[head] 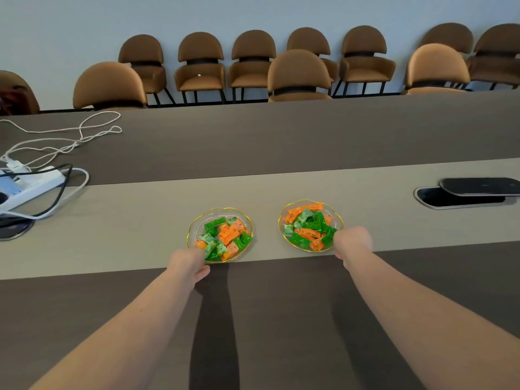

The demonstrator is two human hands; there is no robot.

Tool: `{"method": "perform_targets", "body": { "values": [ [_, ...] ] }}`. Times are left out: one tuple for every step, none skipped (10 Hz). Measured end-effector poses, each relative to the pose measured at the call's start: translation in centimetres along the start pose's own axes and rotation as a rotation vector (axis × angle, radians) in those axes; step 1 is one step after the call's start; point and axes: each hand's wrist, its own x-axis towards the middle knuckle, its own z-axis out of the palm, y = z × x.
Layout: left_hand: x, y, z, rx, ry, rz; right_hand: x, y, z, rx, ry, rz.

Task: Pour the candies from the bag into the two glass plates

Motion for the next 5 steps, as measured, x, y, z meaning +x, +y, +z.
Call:
{"method": "perform_targets", "body": {
  "values": [
    [-1.5,1.1,-0.5,0.001,-0.004,0.01,-0.6,-0.7,-1.2,-0.017,-0.004,-0.018],
    [-4.1,2.3,-1.2,0.005,-0.015,0.032,-1.8,-1.8,-2.6,-0.035,-0.048,-0.042],
    [-7.8,3.6,-2.4,0.061,-0.068,0.073,-4.1,-3.1,-4.4,-0.084,-0.11,-0.096],
    [-12.2,4.6,-3.6,0.233,-0.117,0.154,-5.9,-4.0,-5.8,-0.102,-0.223,-0.145],
    [-17.6,5.0,-5.6,0.352,-0.168,0.275,-9.2,-4.4,-8.0,-0.132,-0.255,-0.237]
  ]
}}
